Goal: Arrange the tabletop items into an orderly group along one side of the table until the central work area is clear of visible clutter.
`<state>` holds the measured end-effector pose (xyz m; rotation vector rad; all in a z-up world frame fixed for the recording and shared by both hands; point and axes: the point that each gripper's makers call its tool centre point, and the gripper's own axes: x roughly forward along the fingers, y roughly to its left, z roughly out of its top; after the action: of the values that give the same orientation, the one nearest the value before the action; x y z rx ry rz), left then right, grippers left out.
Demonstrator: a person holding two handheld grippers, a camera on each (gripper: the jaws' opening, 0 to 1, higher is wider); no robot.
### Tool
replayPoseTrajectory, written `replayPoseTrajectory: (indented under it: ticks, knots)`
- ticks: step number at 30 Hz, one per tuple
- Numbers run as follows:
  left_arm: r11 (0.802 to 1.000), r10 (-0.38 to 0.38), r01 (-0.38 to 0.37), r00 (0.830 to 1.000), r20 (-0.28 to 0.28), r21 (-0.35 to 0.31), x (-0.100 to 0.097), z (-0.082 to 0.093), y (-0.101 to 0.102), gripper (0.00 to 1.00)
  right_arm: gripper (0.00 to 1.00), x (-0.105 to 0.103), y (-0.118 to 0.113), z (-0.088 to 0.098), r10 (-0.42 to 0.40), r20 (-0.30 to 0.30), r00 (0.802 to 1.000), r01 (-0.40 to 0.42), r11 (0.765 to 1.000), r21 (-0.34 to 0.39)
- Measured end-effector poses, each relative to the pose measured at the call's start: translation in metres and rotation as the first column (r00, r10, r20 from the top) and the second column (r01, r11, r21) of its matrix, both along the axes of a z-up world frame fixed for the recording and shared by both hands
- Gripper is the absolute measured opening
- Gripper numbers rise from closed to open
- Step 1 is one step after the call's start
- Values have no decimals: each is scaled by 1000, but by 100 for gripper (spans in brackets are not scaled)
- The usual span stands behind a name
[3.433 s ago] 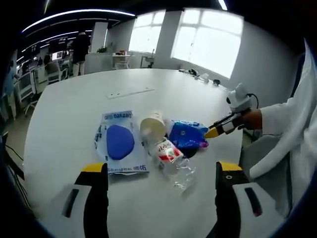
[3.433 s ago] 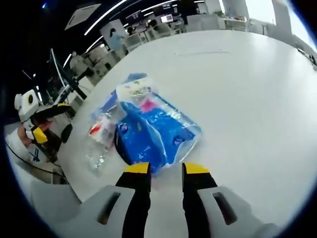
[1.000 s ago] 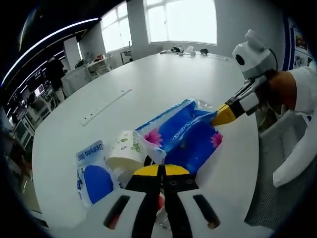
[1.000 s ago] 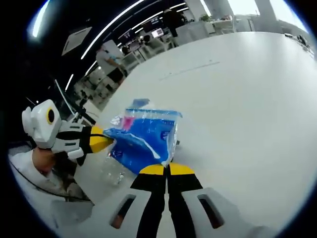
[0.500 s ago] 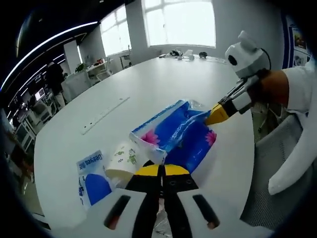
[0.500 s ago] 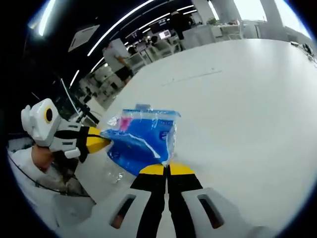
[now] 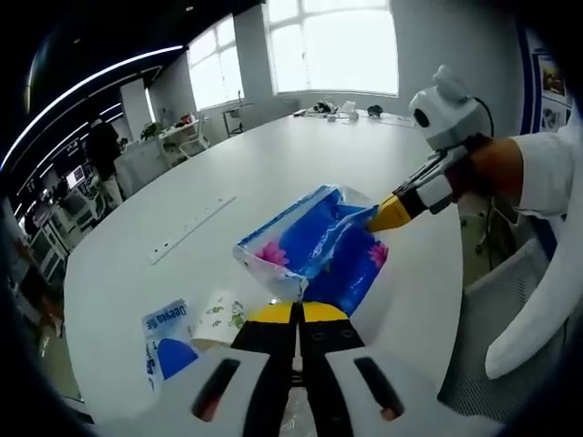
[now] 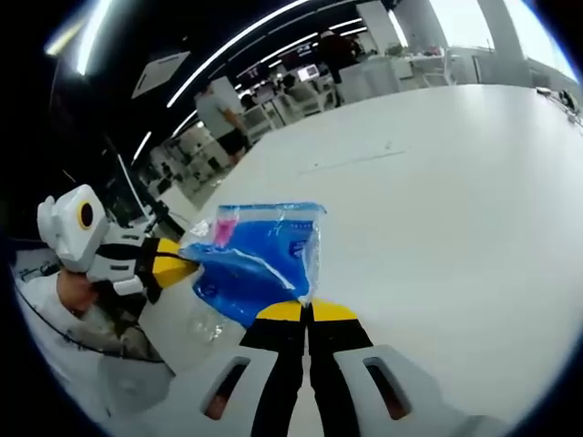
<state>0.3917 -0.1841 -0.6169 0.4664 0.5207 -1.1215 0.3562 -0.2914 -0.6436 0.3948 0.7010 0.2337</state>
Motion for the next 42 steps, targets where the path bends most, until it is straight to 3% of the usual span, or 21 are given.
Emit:
replayPoseTrajectory:
  ticks: [26, 42]
  knots:
    - [997, -45, 48, 998, 46, -53, -10, 29, -88, 0, 0, -2, -88, 28, -6, 52, 999, 9, 998, -58]
    - [994, -56, 62, 997, 60, -93, 4, 36, -140, 0, 0, 12, -137, 44, -30, 75, 997, 38, 993, -111]
